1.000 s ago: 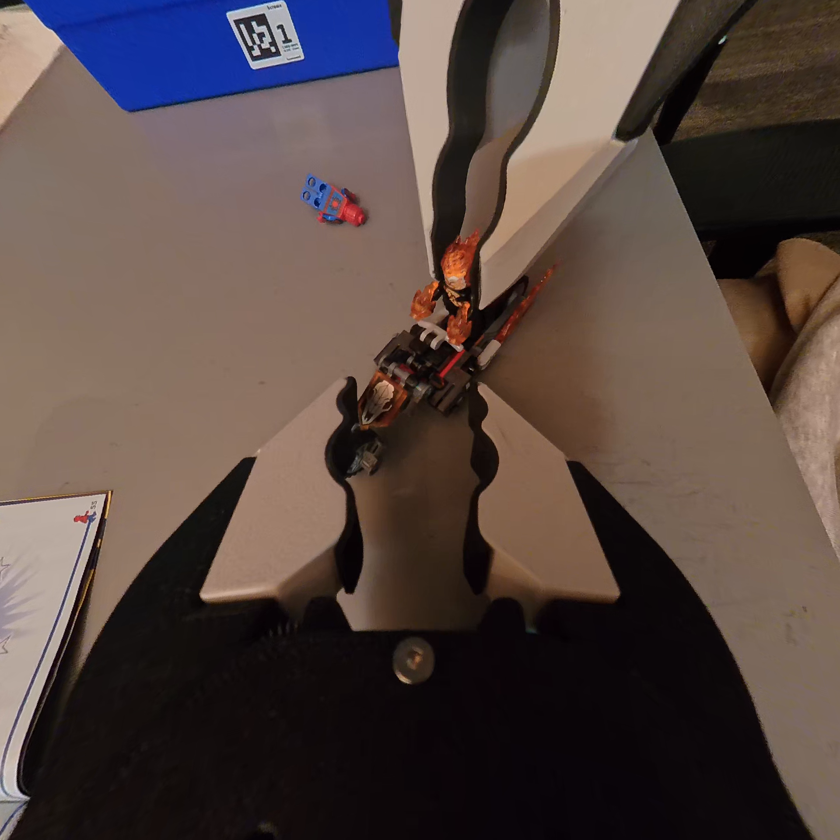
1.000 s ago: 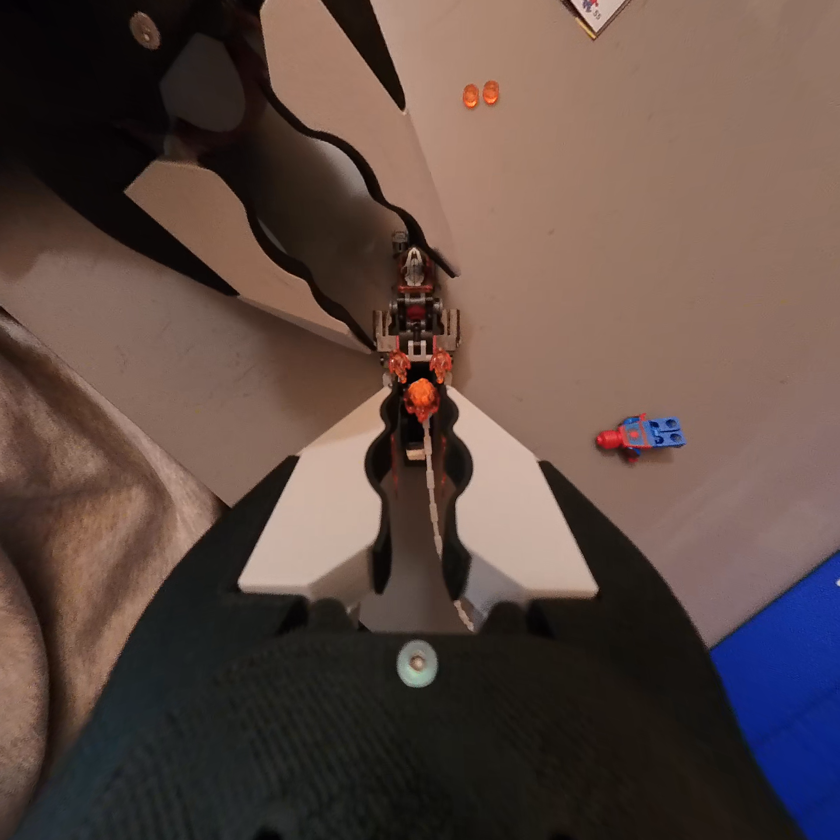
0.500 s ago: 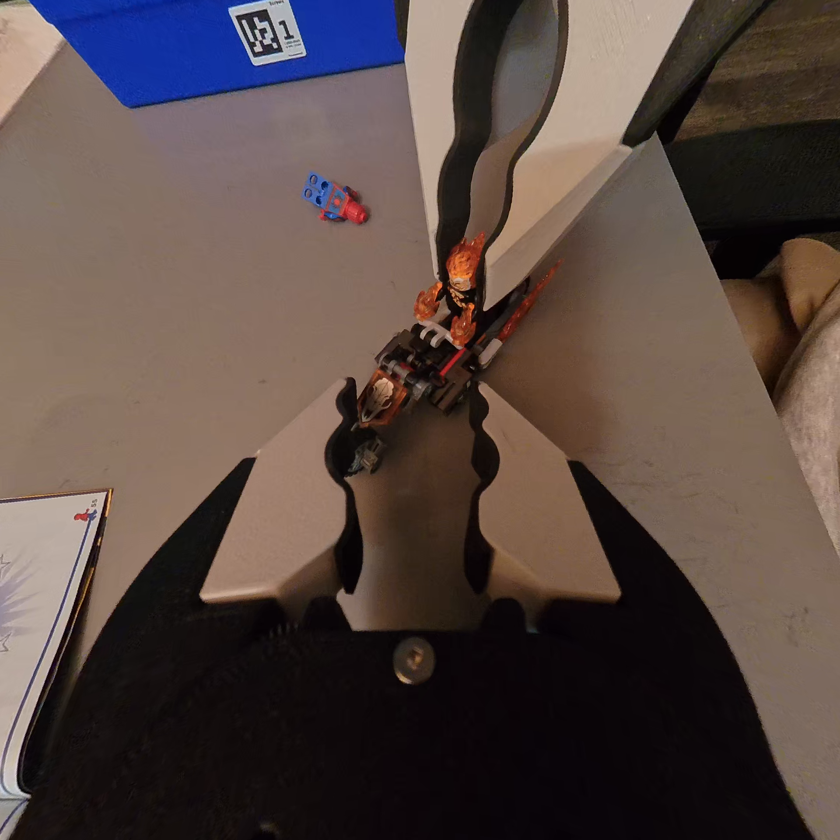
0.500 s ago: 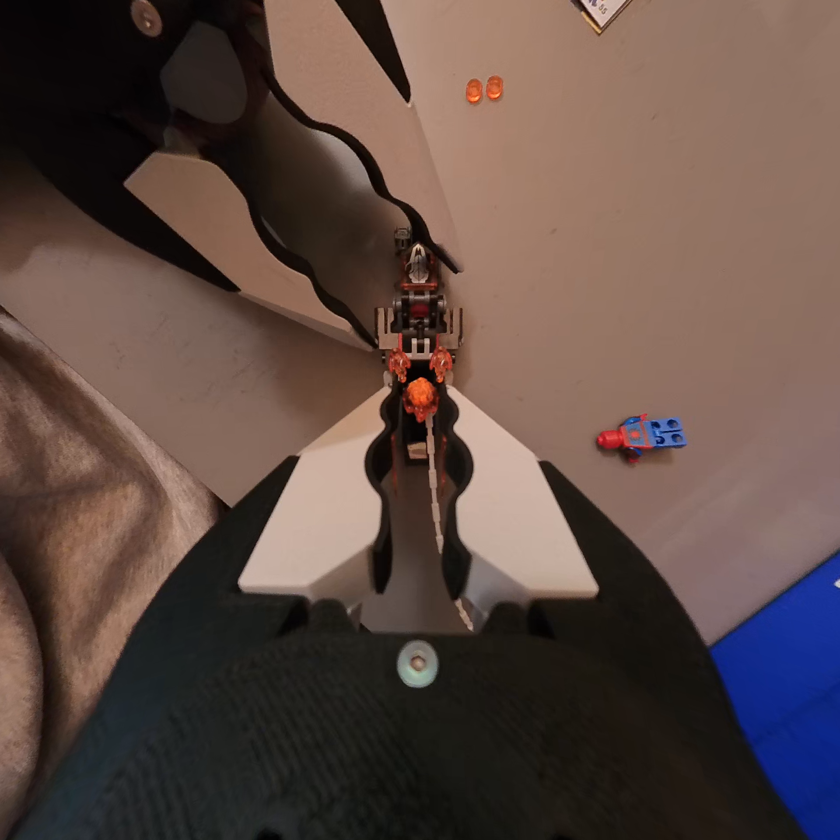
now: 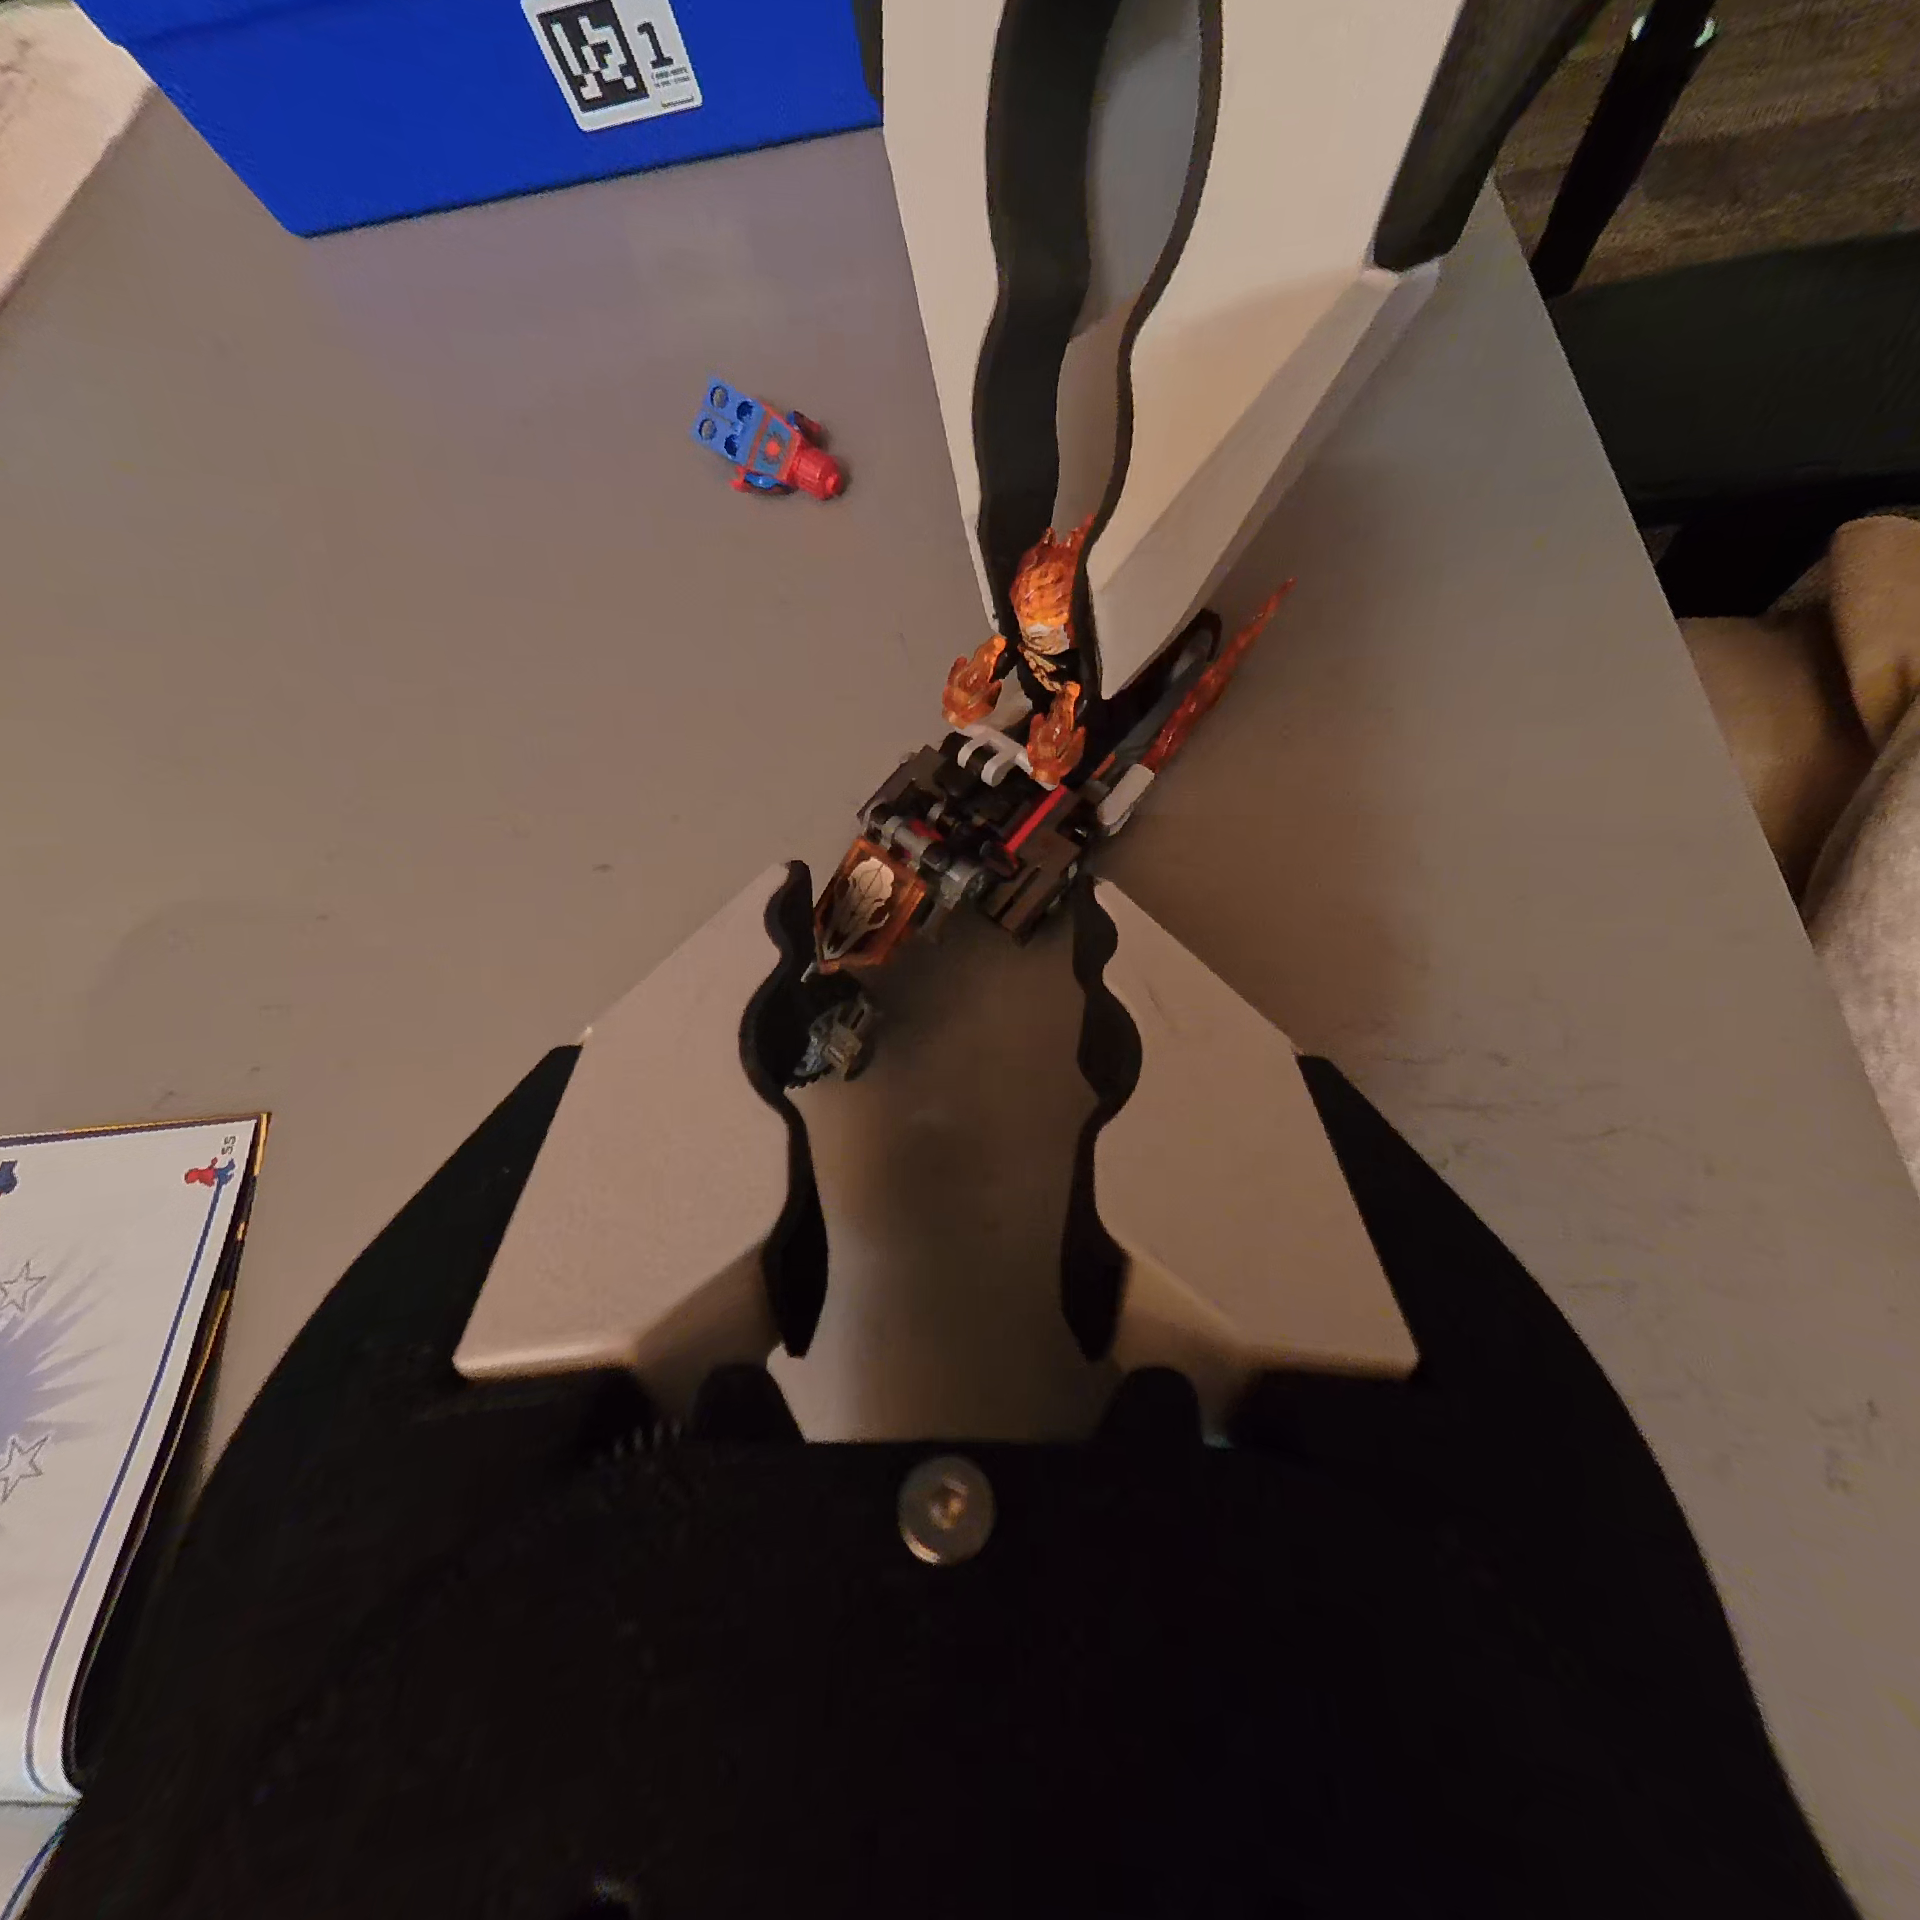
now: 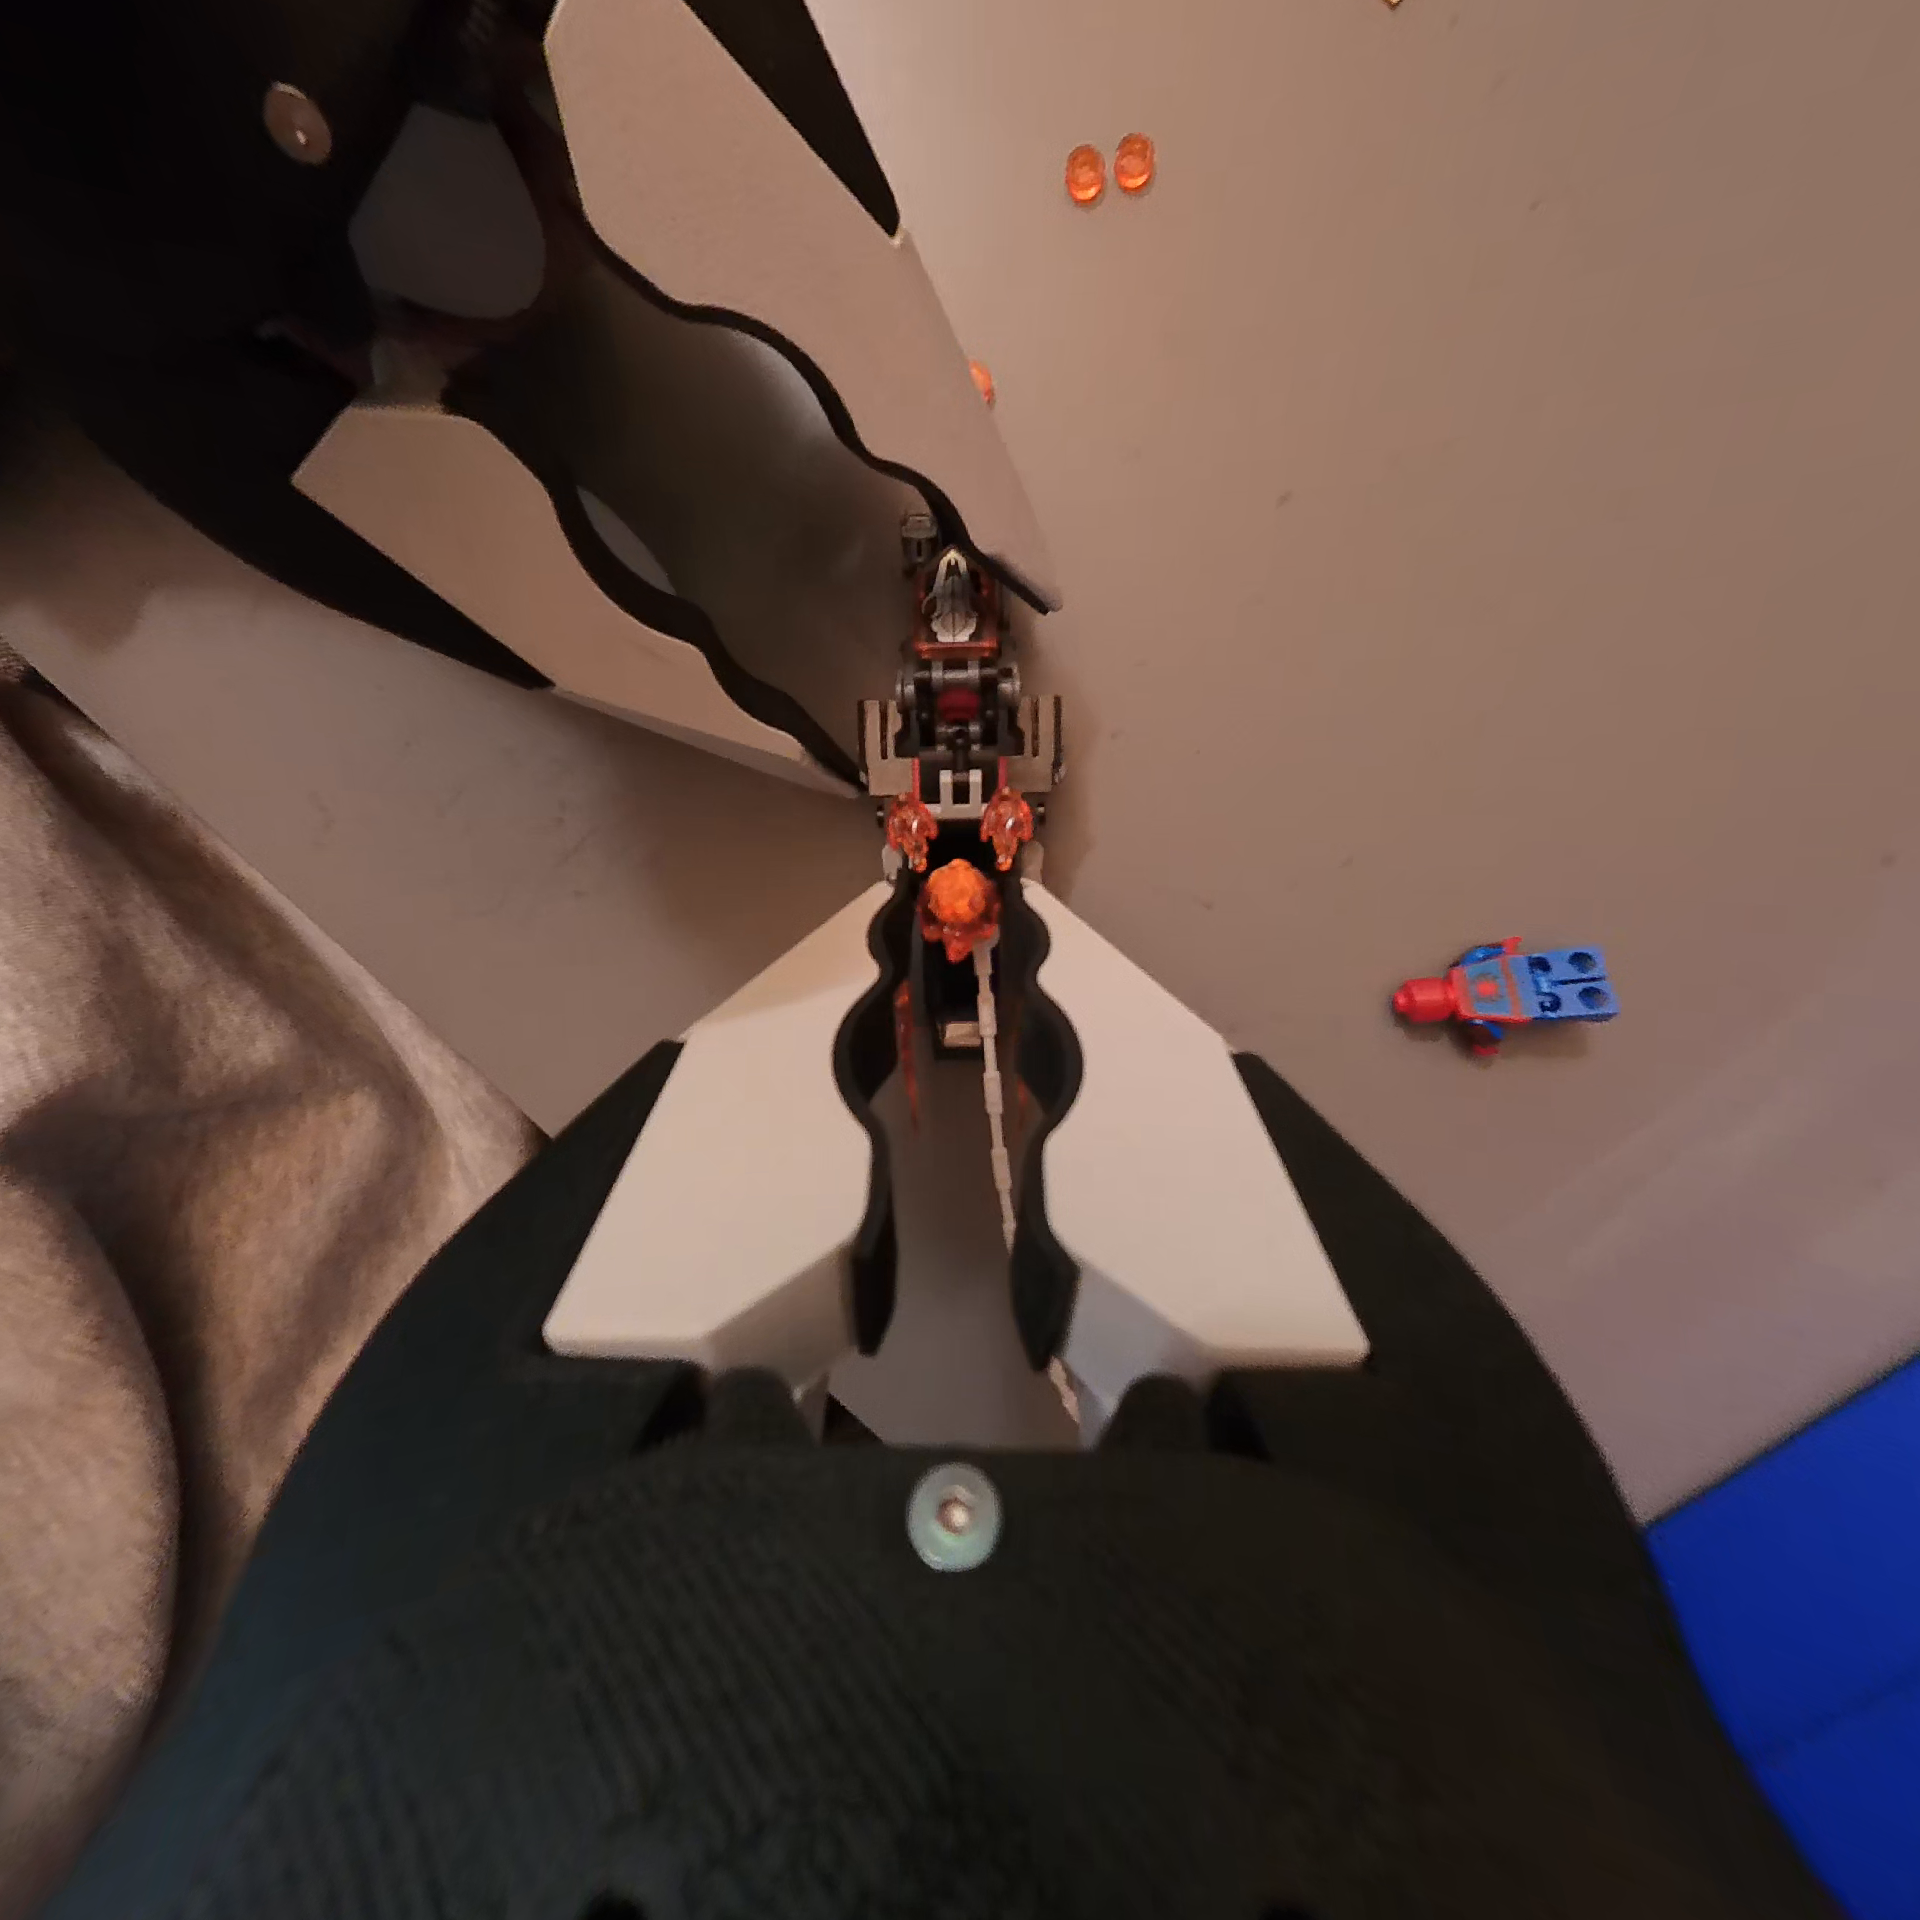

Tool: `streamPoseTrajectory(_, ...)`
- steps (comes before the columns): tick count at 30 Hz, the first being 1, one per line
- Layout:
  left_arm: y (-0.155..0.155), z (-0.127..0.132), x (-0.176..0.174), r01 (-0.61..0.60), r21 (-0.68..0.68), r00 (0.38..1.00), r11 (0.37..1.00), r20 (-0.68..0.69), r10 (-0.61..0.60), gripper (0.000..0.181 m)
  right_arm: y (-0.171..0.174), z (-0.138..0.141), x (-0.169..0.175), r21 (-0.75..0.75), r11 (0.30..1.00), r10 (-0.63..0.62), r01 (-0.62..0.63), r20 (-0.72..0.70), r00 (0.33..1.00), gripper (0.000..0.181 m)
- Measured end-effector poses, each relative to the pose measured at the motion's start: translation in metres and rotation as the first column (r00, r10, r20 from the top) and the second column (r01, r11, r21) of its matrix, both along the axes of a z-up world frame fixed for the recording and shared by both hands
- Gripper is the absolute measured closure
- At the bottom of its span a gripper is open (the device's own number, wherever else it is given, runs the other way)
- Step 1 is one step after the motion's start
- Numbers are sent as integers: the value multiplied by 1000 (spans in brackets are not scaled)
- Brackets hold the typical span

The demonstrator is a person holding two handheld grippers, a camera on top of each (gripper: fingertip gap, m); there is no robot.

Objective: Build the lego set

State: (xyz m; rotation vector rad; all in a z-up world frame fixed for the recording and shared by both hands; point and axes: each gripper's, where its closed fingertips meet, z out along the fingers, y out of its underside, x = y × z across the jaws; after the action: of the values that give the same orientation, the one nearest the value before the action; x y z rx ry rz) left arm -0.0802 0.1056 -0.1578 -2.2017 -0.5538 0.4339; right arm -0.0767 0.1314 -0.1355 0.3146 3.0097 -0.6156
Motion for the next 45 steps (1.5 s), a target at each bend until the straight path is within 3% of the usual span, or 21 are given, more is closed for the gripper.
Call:
streamPoseTrajectory(13, 0, -1, 1, 6, -5, 1000, 1000, 0, -6, 133, 0, -1, 2, -13, 1000, 10, -10, -1, 1000, 164)
streamPoseTrajectory(16, 0, 0, 1, 7, -1, 1000, 1000, 0, -7, 133, 8, -16, 5, 48, 998, 36, -36, 12, 999, 141)
streamPoseTrajectory(19, 0, 0, 1, 6, 5, 1000, 1000, 3, -6, 133, 7, -24, 11, 56, 996, 68, -69, 6, 998, 138)
streamPoseTrajectory(26, -3, 3, 2, 0, 40, 1000, 999, 23, -1, 133, -8, -7, 8, -35, 994, 103, -106, -76, 992, 143)
streamPoseTrajectory(36, -6, 11, 2, -15, 105, 1000, 994, 27, 12, 132, -7, -8, 4, -74, 989, 120, -131, -136, 983, 161)
streamPoseTrajectory(45, -5, 18, 3, -16, 158, 999, 987, 31, 11, 130, -7, -8, 5, -73, 979, 176, -192, -183, 967, 161)
